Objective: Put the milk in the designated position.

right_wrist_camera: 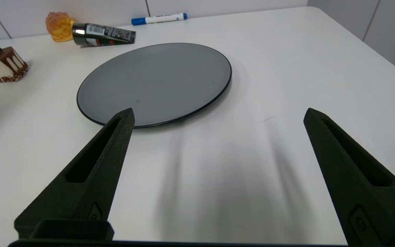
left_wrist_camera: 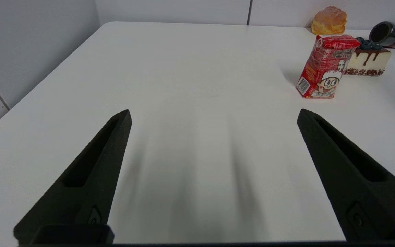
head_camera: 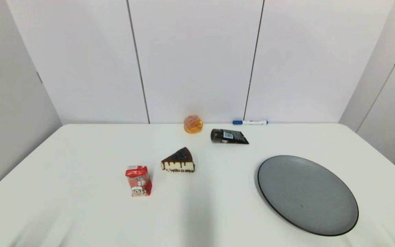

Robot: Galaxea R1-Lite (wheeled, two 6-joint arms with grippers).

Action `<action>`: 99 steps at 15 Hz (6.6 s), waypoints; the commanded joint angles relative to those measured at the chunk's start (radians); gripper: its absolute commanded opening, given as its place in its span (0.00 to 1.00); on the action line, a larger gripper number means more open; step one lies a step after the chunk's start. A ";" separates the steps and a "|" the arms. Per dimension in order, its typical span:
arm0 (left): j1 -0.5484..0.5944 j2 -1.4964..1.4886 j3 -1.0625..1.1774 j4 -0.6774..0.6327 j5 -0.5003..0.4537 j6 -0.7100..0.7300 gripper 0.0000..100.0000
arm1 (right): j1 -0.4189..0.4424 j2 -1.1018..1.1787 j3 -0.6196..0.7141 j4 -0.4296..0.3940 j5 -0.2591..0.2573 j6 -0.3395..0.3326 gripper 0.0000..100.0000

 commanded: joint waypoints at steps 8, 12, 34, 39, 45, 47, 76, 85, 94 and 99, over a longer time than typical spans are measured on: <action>0.002 0.000 0.000 0.002 0.000 0.001 1.00 | 0.000 0.000 0.000 0.000 0.000 0.000 1.00; 0.004 0.080 -0.118 0.002 -0.008 0.033 1.00 | 0.000 0.000 0.000 0.000 0.000 0.001 1.00; -0.016 1.876 -0.618 -0.363 -1.008 1.023 1.00 | 0.000 0.000 0.000 0.000 0.000 0.001 1.00; -0.023 2.018 -0.723 -0.360 -1.009 1.060 1.00 | 0.000 0.000 0.000 0.000 0.000 0.000 1.00; -0.030 2.052 -0.750 -0.357 -1.015 1.055 1.00 | 0.000 0.000 0.000 0.000 0.000 0.000 1.00; -0.039 2.052 -0.767 -0.357 -1.018 1.052 1.00 | 0.000 0.000 0.000 0.000 0.000 0.000 1.00; -0.115 1.790 -0.854 -0.268 -1.055 0.790 0.00 | 0.000 0.000 0.000 0.000 0.000 0.001 1.00; -0.475 1.842 -0.983 -0.268 -0.902 0.578 0.00 | 0.000 0.000 0.000 0.000 0.000 0.000 1.00; -0.693 2.114 -1.184 -0.409 -0.745 0.448 0.00 | 0.000 0.002 0.000 0.000 0.000 0.000 1.00; -0.716 2.230 -1.184 -0.593 -0.695 0.382 0.00 | 0.000 0.000 0.000 0.000 0.000 0.001 1.00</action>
